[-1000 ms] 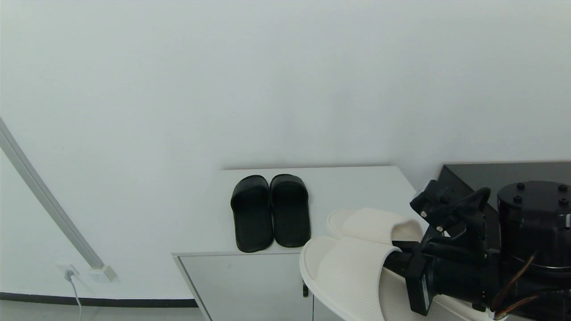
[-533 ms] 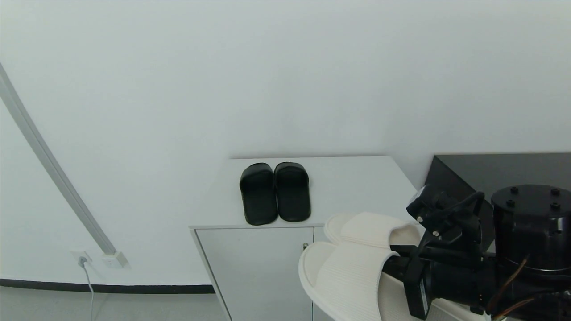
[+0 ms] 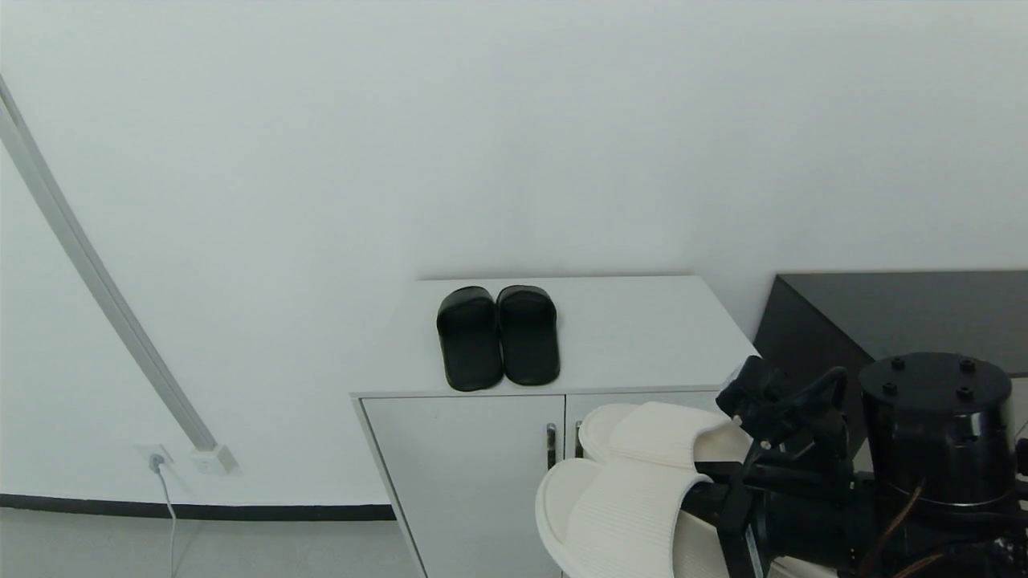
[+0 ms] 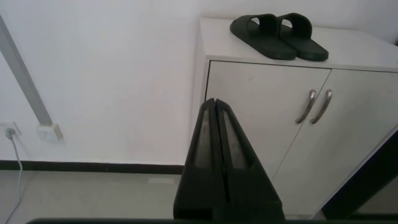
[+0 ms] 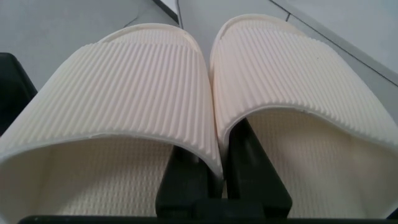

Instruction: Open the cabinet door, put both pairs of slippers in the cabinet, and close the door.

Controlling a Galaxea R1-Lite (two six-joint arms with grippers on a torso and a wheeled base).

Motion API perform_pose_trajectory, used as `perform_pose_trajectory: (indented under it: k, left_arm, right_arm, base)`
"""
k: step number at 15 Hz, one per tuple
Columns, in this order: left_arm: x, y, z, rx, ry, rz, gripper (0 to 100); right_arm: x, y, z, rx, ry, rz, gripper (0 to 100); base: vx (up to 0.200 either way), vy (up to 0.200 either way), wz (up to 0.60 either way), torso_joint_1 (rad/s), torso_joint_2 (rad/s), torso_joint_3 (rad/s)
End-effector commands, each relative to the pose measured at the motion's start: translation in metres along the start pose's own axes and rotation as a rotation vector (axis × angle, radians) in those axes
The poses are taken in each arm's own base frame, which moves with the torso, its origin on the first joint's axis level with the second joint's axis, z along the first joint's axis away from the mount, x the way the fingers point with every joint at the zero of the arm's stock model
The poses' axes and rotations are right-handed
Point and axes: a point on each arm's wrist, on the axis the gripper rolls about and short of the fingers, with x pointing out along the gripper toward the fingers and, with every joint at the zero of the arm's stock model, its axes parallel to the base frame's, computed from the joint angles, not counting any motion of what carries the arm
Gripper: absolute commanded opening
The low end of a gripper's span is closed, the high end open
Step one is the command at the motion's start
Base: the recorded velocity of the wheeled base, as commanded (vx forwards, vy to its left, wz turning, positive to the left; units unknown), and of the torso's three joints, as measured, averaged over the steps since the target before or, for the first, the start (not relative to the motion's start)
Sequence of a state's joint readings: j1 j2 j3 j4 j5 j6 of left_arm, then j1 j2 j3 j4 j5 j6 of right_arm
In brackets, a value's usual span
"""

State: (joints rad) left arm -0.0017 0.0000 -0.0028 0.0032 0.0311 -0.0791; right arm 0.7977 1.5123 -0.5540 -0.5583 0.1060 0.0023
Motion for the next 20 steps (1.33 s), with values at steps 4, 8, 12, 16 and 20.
perform_pose_trajectory:
  k: [4, 8, 12, 16, 20]
  left_arm:
    - [0.000, 0.000, 0.000, -0.001, 0.001, 0.001, 0]
    - [0.000, 0.000, 0.000, -0.001, 0.001, 0.001, 0]
    - [0.000, 0.000, 0.000, 0.001, 0.001, -0.002, 0]
    - [0.000, 0.000, 0.000, 0.002, 0.001, -0.002, 100]
    - [0.000, 0.000, 0.000, 0.002, 0.001, -0.002, 100]
  right_arm:
    - [0.005, 0.006, -0.006, -0.008, 0.029, 0.024, 0]
    - [0.004, 0.009, -0.009, -0.052, 0.018, 0.035, 0]
    - [0.004, 0.009, -0.013, -0.052, 0.032, 0.038, 0]
    - [0.004, 0.013, -0.013, -0.058, 0.034, 0.054, 0]
    - [0.003, 0.013, -0.015, -0.059, 0.034, 0.054, 0]
  base:
    - [0.000, 0.000, 0.00, 0.000, 0.00, 0.000]
    - [0.000, 0.000, 0.00, -0.054, 0.12, 0.072]
    - [0.000, 0.000, 0.00, -0.188, 0.44, 0.249]
    - [0.000, 0.000, 0.00, -0.229, 0.55, 0.314]
    - [0.000, 0.000, 0.00, -0.215, 0.54, 0.322]
